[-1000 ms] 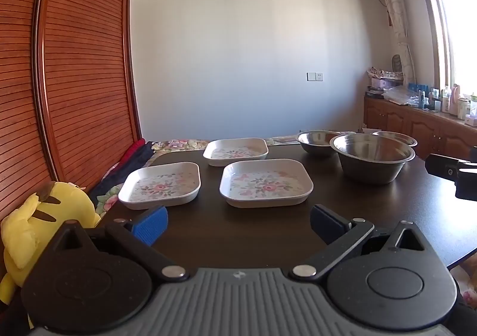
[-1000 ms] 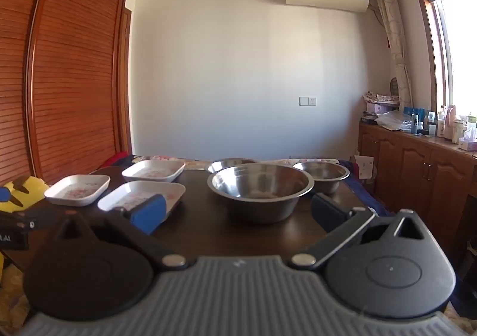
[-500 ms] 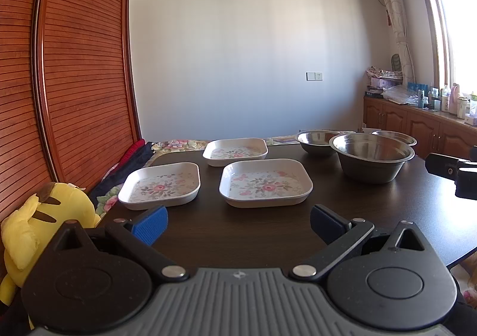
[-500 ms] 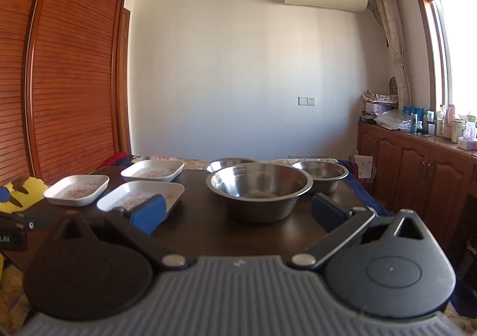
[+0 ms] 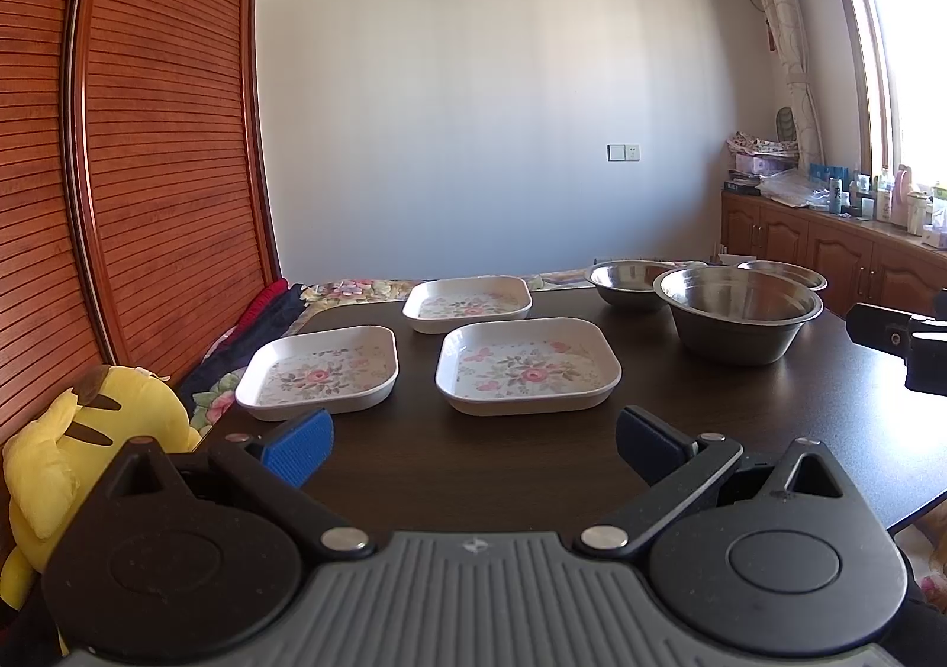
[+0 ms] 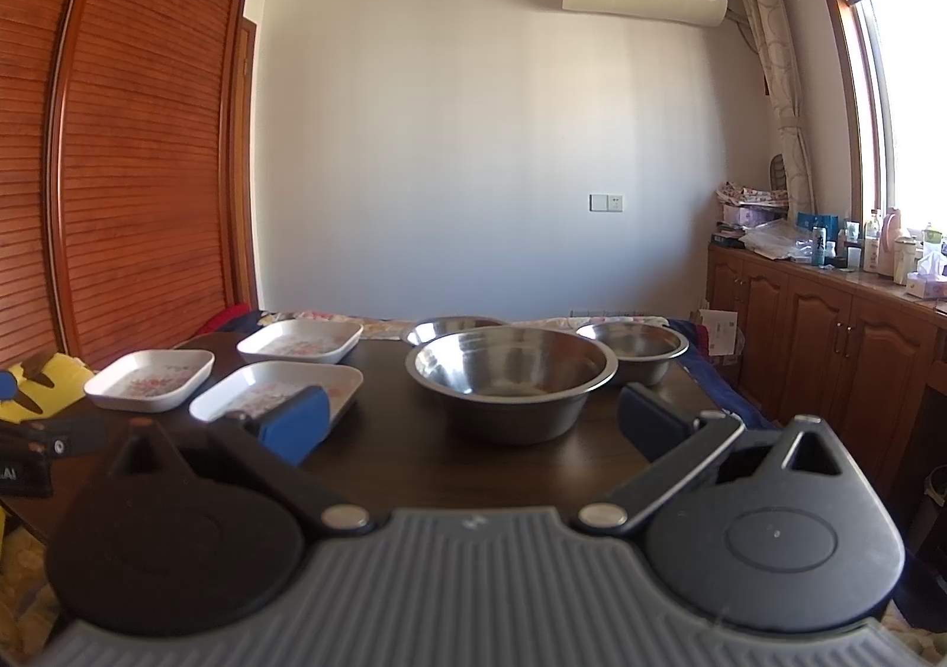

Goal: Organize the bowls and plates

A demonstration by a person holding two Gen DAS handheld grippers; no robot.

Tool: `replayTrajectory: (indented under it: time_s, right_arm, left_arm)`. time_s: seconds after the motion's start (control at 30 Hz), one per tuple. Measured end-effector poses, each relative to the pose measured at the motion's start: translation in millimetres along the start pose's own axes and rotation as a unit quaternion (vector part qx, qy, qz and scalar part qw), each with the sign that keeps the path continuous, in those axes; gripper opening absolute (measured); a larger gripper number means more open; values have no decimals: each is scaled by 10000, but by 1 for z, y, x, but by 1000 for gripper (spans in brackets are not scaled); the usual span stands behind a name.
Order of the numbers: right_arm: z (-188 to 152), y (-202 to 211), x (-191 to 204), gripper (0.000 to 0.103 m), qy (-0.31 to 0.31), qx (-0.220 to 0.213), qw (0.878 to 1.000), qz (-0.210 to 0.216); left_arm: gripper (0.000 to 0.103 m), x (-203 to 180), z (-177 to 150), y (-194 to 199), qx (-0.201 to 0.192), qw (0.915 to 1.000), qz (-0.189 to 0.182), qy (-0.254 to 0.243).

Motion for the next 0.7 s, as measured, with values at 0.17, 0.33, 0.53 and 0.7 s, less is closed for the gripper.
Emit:
replayTrajectory:
  time_s: [0.17, 0.33, 0.53, 0.7]
  right_arm:
    - [1, 0, -1, 103, 9, -3, 10000, -6]
    - [1, 0, -1, 103, 15, -6, 10000, -5]
    - [1, -2, 1, 103, 11, -6, 10000, -24]
    - [-1, -2, 2, 103, 24, -5, 10000, -24]
  left_arm:
    - [103, 0, 0, 0, 2, 10000, 3, -4]
    - [103, 0, 0, 0, 0, 10000, 4, -5]
    - [103, 0, 1, 1, 7, 10000, -1, -18]
    - [103, 0, 2, 1, 2, 10000, -10, -30]
Point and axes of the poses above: each gripper's, at about its wrist camera, not at the fingertips, and y roughly against the way its jaws point, x to its left, z to its top, the point moved 2 cm from there along -y, roughly the way its jaws point, and after that the axes turned 15 degrees about y, right-handed, at the moved point
